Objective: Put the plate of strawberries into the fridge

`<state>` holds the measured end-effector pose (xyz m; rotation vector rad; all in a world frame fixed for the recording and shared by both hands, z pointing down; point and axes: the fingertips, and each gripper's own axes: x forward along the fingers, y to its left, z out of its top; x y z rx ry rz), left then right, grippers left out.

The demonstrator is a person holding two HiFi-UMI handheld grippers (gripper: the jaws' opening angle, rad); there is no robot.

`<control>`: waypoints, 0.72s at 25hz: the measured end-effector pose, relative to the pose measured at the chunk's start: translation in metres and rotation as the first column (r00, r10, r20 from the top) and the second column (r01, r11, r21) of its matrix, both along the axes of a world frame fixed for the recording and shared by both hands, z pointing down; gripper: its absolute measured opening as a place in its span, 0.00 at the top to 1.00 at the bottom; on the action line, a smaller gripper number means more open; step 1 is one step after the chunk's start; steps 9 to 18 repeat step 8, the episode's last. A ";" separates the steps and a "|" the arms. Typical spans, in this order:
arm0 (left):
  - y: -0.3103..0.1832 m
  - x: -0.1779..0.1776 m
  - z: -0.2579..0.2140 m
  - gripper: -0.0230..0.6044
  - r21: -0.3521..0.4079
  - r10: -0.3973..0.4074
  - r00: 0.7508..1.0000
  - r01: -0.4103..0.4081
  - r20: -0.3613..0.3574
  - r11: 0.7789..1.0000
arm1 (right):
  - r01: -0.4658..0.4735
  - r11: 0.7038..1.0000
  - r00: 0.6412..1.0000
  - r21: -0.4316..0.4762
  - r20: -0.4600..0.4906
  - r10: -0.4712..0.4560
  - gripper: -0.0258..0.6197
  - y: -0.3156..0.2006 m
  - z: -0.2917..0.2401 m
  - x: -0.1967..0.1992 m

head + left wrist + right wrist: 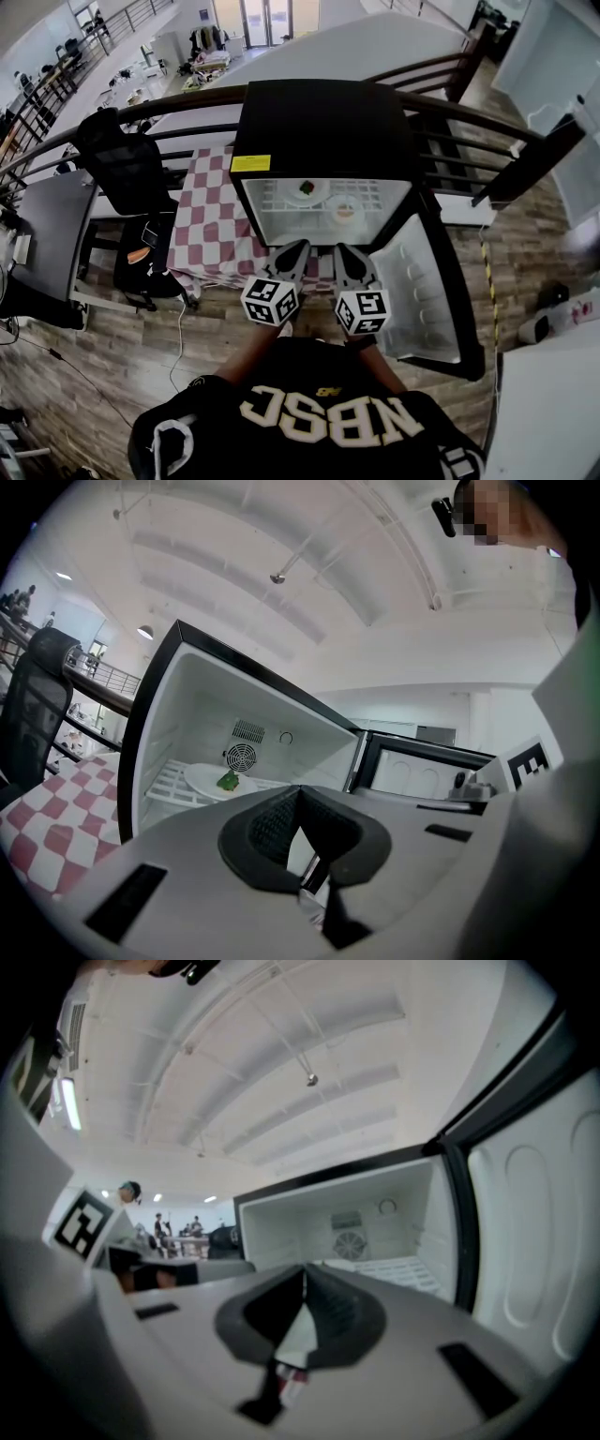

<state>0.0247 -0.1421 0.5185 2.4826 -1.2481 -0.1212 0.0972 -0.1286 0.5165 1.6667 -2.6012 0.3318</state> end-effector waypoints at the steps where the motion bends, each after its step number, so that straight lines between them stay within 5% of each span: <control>1: 0.000 0.000 -0.002 0.94 0.006 -0.001 1.000 0.001 -0.001 1.000 | -0.002 1.000 1.000 0.001 -0.001 0.002 0.93 0.000 0.000 0.000; 18: -0.002 -0.006 -0.013 0.94 0.053 -0.021 1.000 0.021 -0.002 0.998 | -0.006 1.000 1.000 0.010 -0.004 0.006 0.93 0.000 -0.004 -0.004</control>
